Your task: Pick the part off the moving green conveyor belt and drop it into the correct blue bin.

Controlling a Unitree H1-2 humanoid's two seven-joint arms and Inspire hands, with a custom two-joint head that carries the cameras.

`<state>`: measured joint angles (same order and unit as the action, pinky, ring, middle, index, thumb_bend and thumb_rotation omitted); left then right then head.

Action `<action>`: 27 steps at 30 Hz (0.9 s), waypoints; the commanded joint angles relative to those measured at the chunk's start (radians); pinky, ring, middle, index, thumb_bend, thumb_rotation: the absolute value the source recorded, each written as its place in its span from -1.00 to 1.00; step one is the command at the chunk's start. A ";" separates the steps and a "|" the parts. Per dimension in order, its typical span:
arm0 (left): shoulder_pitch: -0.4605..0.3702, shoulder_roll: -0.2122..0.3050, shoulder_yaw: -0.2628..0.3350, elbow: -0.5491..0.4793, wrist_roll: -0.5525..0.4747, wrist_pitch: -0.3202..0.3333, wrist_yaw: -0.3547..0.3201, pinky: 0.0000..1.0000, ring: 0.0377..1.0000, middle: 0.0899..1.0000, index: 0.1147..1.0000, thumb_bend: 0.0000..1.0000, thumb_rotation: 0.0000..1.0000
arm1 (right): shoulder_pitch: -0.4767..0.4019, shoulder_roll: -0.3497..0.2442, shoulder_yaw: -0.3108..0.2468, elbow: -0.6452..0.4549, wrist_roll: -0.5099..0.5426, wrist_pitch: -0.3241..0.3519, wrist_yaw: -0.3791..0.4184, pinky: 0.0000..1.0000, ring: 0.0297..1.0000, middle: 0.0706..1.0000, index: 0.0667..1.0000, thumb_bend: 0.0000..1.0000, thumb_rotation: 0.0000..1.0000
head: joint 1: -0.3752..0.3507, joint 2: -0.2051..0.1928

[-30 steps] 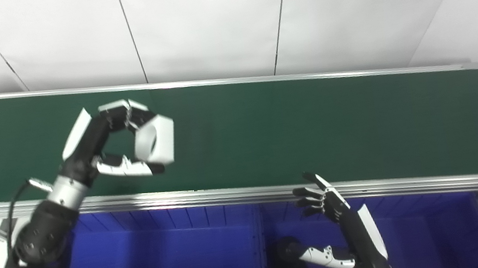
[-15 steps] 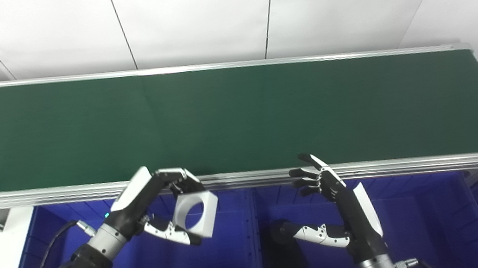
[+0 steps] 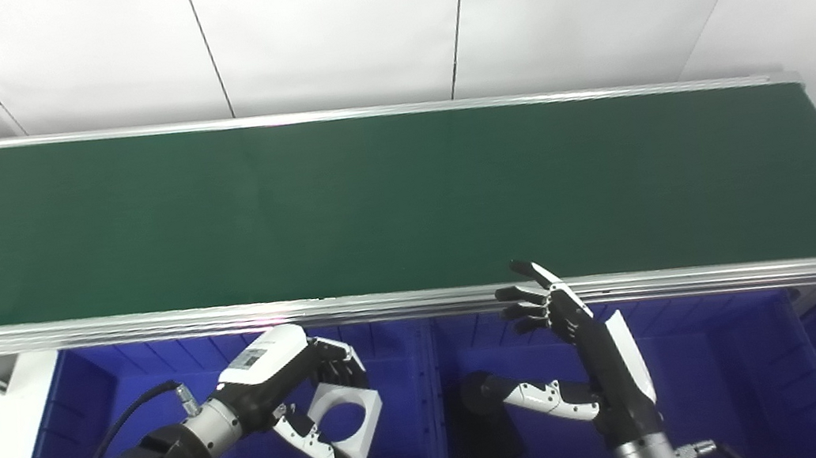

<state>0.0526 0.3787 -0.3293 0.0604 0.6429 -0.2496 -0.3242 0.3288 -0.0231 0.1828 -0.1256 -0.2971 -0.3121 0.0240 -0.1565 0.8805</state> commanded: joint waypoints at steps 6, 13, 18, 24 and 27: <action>-0.029 0.014 -0.054 -0.098 0.191 0.207 -0.089 0.25 0.48 0.55 0.61 0.18 -0.35 | -0.008 0.013 0.003 -0.034 0.001 0.004 -0.012 0.22 0.34 0.46 0.74 0.48 -0.18 | -0.003 0.002; -0.022 0.032 -0.083 -0.148 0.278 0.248 -0.101 0.56 0.81 0.95 0.92 0.56 0.17 | -0.005 0.019 0.005 -0.036 0.000 -0.002 -0.015 0.22 0.33 0.45 0.74 0.47 -0.22 | -0.006 0.006; -0.005 0.039 -0.043 -0.170 0.086 0.202 -0.120 0.91 0.97 1.00 0.96 0.97 0.25 | 0.000 0.022 0.007 -0.048 -0.001 0.015 -0.010 0.22 0.34 0.45 0.73 0.47 -0.23 | -0.015 0.008; 0.069 -0.062 0.104 -0.118 -0.504 0.063 -0.131 0.63 0.78 0.84 0.80 0.95 -0.04 | 0.010 0.014 0.012 -0.069 0.000 0.035 0.000 0.23 0.36 0.47 0.74 0.48 -0.24 | -0.034 0.015; 0.106 -0.130 0.153 -0.089 -0.652 0.006 -0.114 0.52 0.61 0.68 0.70 0.83 -0.17 | 0.017 0.014 0.012 -0.078 -0.003 0.041 0.000 0.21 0.36 0.47 0.73 0.50 -0.22 | -0.037 0.020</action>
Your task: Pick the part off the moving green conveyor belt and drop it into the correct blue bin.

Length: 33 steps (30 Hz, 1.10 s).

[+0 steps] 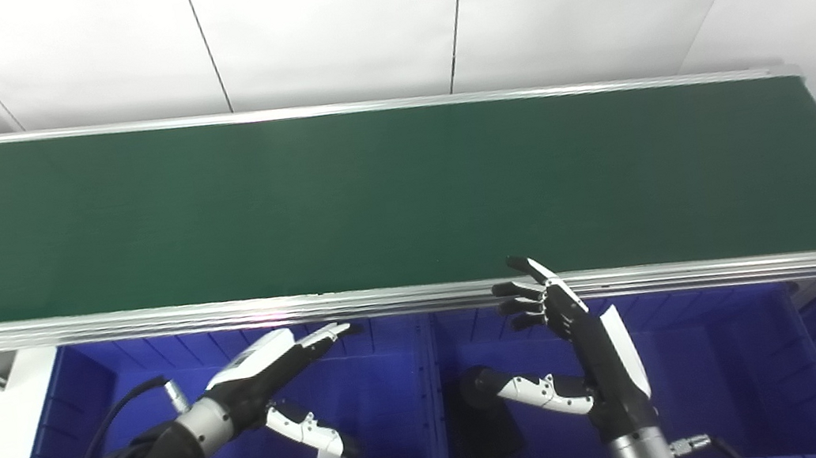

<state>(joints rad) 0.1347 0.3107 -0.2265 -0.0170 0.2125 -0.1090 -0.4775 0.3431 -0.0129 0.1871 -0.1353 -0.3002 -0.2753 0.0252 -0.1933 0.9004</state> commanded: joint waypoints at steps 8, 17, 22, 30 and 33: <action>0.078 -0.165 0.139 0.016 -0.373 -0.184 0.072 0.49 0.57 0.64 0.66 0.83 -0.23 | 0.017 -0.003 0.008 -0.105 0.003 0.047 0.008 0.22 0.37 0.49 0.74 0.49 -0.24 | 0.004 0.019; 0.111 -0.186 0.107 -0.034 -0.357 -0.143 0.101 0.52 0.59 0.63 0.63 0.88 -0.30 | 0.015 -0.017 0.009 -0.117 0.005 0.063 0.006 0.20 0.35 0.47 0.72 0.48 -0.23 | 0.014 0.031; 0.110 -0.197 0.106 -0.035 -0.353 -0.129 0.124 0.52 0.58 0.62 0.62 0.84 -0.31 | 0.011 -0.020 0.008 -0.116 0.011 0.073 0.010 0.22 0.36 0.48 0.73 0.49 -0.22 | 0.012 0.033; 0.104 -0.199 0.105 -0.026 -0.361 -0.131 0.136 0.45 0.53 0.55 0.53 0.80 -0.36 | 0.006 -0.024 0.008 -0.113 0.013 0.080 0.012 0.20 0.35 0.47 0.72 0.50 -0.18 | 0.016 0.030; 0.102 -0.196 0.105 -0.025 -0.353 -0.133 0.140 0.44 0.52 0.56 0.53 0.80 -0.34 | 0.004 -0.022 0.009 -0.111 0.009 0.078 0.010 0.20 0.34 0.47 0.72 0.50 -0.18 | 0.016 0.030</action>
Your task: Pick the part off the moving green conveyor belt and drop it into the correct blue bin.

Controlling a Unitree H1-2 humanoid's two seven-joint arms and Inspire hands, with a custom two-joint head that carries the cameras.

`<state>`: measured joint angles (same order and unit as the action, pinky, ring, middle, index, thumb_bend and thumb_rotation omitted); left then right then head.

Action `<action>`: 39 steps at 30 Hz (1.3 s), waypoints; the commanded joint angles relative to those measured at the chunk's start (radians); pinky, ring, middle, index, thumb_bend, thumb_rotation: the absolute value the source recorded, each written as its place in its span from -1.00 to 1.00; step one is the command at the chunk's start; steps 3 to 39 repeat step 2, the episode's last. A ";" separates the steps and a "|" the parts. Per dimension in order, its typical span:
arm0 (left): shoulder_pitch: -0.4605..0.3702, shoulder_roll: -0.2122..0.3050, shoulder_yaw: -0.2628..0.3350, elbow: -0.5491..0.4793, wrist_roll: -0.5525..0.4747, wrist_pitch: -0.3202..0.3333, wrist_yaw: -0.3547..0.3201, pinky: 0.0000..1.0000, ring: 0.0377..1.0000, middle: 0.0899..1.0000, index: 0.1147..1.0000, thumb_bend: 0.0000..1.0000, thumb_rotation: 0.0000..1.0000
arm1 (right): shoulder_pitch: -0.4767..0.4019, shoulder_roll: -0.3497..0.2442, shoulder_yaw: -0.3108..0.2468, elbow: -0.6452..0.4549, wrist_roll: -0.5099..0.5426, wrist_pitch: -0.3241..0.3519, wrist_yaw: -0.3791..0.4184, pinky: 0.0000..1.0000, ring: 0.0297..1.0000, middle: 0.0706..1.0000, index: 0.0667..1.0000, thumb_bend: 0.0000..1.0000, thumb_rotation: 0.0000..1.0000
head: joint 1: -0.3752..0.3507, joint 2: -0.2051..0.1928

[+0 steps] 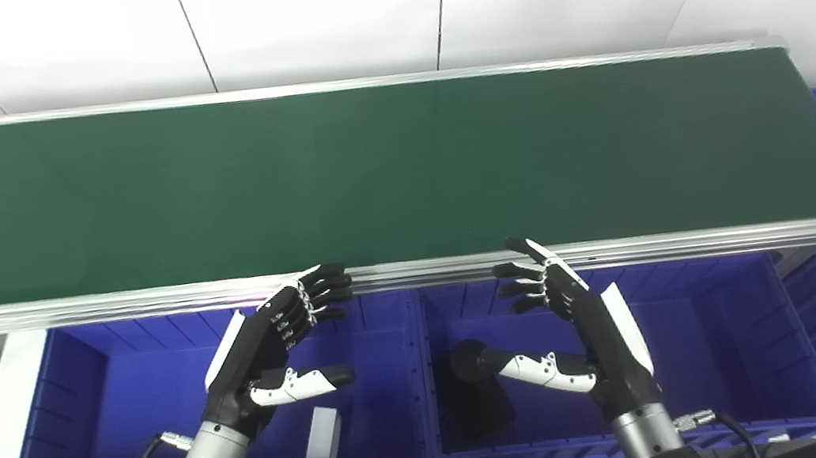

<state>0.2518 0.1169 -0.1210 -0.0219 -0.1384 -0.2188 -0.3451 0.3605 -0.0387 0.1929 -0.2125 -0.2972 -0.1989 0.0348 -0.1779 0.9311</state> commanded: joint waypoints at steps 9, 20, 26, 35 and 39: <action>-0.016 0.000 -0.002 -0.021 -0.002 -0.021 0.007 0.45 0.53 0.56 0.53 0.80 -0.34 | -0.014 0.005 0.003 -0.033 0.007 0.004 0.000 0.19 0.34 0.47 0.72 0.49 -0.19 | 0.000 0.000; -0.016 0.000 -0.002 -0.021 -0.002 -0.021 0.007 0.45 0.53 0.56 0.53 0.80 -0.34 | -0.014 0.005 0.003 -0.033 0.007 0.004 0.000 0.19 0.34 0.47 0.72 0.49 -0.19 | 0.000 0.000; -0.016 0.000 -0.002 -0.021 -0.002 -0.021 0.007 0.45 0.53 0.56 0.53 0.80 -0.34 | -0.014 0.005 0.003 -0.033 0.007 0.004 0.000 0.19 0.34 0.47 0.72 0.49 -0.19 | 0.000 0.000; -0.016 0.000 -0.002 -0.021 -0.002 -0.021 0.007 0.45 0.53 0.56 0.53 0.80 -0.34 | -0.014 0.005 0.003 -0.033 0.007 0.004 0.000 0.19 0.34 0.47 0.72 0.49 -0.19 | 0.000 0.000; -0.016 0.000 -0.002 -0.021 -0.002 -0.021 0.007 0.45 0.53 0.56 0.53 0.80 -0.34 | -0.014 0.005 0.003 -0.033 0.007 0.004 0.000 0.19 0.34 0.47 0.72 0.49 -0.19 | 0.000 0.000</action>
